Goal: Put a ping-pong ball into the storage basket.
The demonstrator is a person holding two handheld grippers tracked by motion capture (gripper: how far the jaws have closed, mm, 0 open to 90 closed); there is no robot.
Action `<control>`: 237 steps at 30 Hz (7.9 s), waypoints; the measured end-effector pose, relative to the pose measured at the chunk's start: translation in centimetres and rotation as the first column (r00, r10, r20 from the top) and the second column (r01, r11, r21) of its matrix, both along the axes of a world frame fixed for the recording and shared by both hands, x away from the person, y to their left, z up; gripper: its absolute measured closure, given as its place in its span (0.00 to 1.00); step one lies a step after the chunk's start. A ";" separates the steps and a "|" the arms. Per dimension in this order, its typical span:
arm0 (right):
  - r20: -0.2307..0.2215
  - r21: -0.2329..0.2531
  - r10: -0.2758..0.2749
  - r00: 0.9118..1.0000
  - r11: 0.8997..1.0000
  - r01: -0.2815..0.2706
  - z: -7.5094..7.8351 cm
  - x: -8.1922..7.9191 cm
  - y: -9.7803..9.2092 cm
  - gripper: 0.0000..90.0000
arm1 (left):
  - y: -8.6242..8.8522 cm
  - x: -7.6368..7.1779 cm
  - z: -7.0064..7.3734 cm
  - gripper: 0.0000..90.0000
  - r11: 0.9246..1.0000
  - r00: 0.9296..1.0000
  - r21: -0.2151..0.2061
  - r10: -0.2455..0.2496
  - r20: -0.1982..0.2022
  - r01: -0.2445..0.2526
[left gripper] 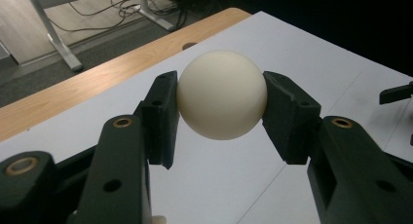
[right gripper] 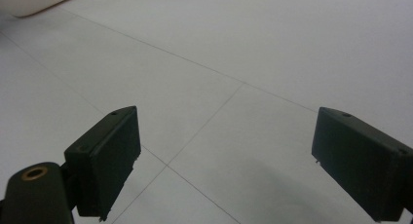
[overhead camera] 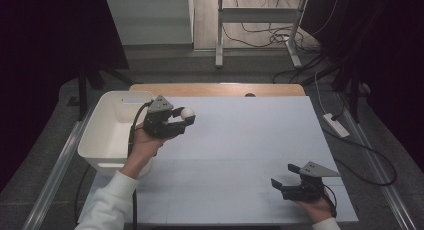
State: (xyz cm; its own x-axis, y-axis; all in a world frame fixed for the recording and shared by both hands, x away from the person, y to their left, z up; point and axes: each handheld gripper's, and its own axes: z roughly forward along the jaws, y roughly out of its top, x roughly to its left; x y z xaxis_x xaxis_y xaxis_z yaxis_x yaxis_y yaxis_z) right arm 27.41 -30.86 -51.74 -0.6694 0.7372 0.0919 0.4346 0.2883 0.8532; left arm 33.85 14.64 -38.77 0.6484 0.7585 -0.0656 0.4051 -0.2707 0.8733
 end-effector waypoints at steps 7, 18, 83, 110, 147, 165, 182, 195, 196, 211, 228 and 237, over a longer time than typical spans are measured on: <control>0.000 0.002 -0.001 1.000 1.000 0.001 0.0 0.0 0.0 0.12 | 0.8 0.0 0.0 0.56 1.000 1.000 -0.005 0.019 0.000 -0.019; -0.001 0.001 -0.003 1.000 1.000 0.003 0.0 0.0 0.0 0.12 | 2.2 -0.3 0.1 0.56 0.999 0.999 -0.015 0.050 0.002 -0.049; -0.006 -0.002 -0.005 1.000 1.000 0.005 -0.1 0.1 0.0 0.12 | 11.2 0.8 -0.4 0.56 0.954 0.953 -0.012 0.298 -0.061 -0.299; -0.010 -0.011 -0.002 1.000 1.000 0.002 -0.2 0.1 0.1 0.12 | 12.2 3.0 -1.9 0.56 0.938 0.925 0.071 0.346 -0.159 -0.339; -0.009 -0.017 -0.002 1.000 1.000 0.002 -0.3 0.1 0.2 0.12 | 12.2 3.0 -2.0 0.24 0.943 0.928 0.069 0.334 -0.166 -0.327; -0.003 -0.007 -0.001 1.000 1.000 0.001 -0.2 0.1 0.1 0.12 | 10.6 1.2 -0.6 0.21 0.975 0.971 -0.007 0.219 -0.096 -0.220; 0.011 -0.006 0.004 1.000 1.000 -0.004 0.0 0.2 0.4 0.12 | 9.5 -1.7 0.3 0.22 0.986 0.988 -0.063 0.149 -0.048 -0.152; 0.007 -0.007 0.003 1.000 1.000 -0.003 0.0 0.0 0.4 0.12 | 7.3 -4.6 0.3 0.22 0.997 0.999 -0.070 0.040 -0.008 -0.040; 0.006 -0.007 0.003 1.000 1.000 -0.003 0.0 0.0 0.4 0.12 | 7.0 -5.0 0.2 0.22 0.996 1.000 -0.081 0.025 -0.008 -0.025; 0.010 -0.009 0.006 1.000 1.000 -0.006 0.1 0.0 0.5 0.12 | 5.2 -6.9 -0.9 0.22 0.995 0.999 -0.093 -0.034 -0.001 0.034; 0.008 -0.013 0.006 1.000 1.000 -0.006 0.1 0.0 0.7 0.12 | 3.1 -9.0 -2.9 0.22 0.987 0.993 -0.110 -0.121 -0.014 0.119; 0.004 -0.014 0.006 1.000 1.000 -0.006 0.0 0.0 0.6 0.12 | 2.5 -10.1 -3.9 0.22 0.987 0.990 -0.079 -0.142 -0.014 0.140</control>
